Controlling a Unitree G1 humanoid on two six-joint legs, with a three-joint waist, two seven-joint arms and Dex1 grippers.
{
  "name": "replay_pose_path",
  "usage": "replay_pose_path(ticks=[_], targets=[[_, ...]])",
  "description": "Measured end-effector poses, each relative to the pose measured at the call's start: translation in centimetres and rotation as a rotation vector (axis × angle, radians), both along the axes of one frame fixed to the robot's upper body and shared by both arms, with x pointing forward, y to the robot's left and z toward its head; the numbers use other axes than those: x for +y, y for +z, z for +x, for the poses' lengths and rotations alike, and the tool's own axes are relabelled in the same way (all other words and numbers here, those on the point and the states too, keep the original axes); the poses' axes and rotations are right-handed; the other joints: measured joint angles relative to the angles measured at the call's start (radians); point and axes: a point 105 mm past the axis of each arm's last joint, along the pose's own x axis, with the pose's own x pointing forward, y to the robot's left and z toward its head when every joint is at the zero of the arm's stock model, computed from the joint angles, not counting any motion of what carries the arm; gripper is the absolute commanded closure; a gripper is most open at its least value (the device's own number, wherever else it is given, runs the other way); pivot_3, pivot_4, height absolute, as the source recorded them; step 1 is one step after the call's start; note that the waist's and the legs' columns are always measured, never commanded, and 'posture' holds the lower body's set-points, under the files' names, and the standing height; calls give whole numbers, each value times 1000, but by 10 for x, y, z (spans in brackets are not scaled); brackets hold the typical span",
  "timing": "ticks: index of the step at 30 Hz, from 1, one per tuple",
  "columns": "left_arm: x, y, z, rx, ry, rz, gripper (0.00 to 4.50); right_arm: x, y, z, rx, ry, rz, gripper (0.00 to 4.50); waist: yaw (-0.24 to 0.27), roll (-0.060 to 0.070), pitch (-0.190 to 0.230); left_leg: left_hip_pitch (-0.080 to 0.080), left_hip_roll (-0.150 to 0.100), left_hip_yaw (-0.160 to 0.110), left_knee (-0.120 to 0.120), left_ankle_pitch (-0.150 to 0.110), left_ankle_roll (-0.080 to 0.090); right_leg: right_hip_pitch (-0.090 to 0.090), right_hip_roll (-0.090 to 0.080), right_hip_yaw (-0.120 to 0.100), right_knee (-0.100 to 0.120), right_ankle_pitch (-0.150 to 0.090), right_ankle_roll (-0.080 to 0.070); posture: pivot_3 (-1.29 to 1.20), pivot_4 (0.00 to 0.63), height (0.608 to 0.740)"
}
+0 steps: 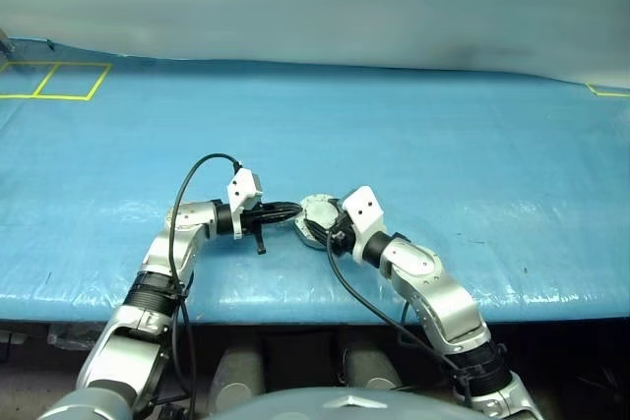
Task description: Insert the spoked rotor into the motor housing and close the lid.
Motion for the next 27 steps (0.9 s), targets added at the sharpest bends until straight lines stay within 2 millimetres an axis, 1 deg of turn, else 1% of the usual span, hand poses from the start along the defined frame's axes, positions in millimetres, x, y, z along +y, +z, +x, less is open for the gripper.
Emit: replay_pose_path(ticks=[6, 9, 16, 18, 19, 20, 21, 25, 27], targets=[[-2, 0, 0, -20, -15, 16, 4493, -1, 0, 0, 0, -4, -1, 1471, 1, -1, -1, 0, 0, 0, 0, 0, 0, 0, 0, 0, 0, 0, 0, 0, 150, 740], [-6, -1, -1, -18, -24, 5, 4493, -1, -1, 0, 1, -6, -1, 1471, 1, -2, -1, 0, 0, 0, 0, 0, 0, 0, 0, 0, 0, 0, 0, 0, 150, 740], [-6, -1, -2, -18, -27, 8, 4493, -2, -1, 0, 8, -9, 7, 1471, 1, -2, -1, 0, 0, 0, 0, 0, 0, 0, 0, 0, -1, 0, 0, 0, 150, 740], [-7, -1, -2, -19, -31, 8, 4500, -2, 0, -1, 13, -2, 16, 750, 2, -2, -1, 0, 0, 0, 0, 0, 0, 0, 0, 0, -1, 0, 0, 0, 150, 740], [-7, -1, -2, -20, -34, 7, 4500, -2, 0, -2, 15, 5, 19, 516, 2, -2, -1, 0, 0, 0, -1, 0, 0, 0, 0, 0, -1, 0, 0, 0, 150, 740], [-7, -1, -2, -21, -36, 8, 4500, -1, 0, -3, 15, 18, 20, 140, 2, -2, -1, 0, 0, 0, -1, 0, 0, 0, 0, 0, -1, 0, 0, 0, 150, 740], [-7, -1, -2, -21, -38, 8, 4500, 0, 0, -5, 15, 29, 20, 31, 2, -2, -1, 0, 0, 0, -1, 0, 0, 0, 0, -1, -2, 0, 0, 0, 150, 740], [-7, -1, -3, -24, -44, 11, 4500, 0, 3, -8, -3, 38, 33, 31, 3, -2, -1, -1, 0, 0, -2, 0, 0, 0, -1, -1, -3, 0, 0, 0, 150, 740], [-7, -1, -3, -29, -46, 12, 4500, -1, 5, -10, 4, 33, 75, 31, 4, -2, -1, -2, 0, -1, -3, 0, 0, 0, -1, -1, -5, 0, 0, 0, 150, 740]])
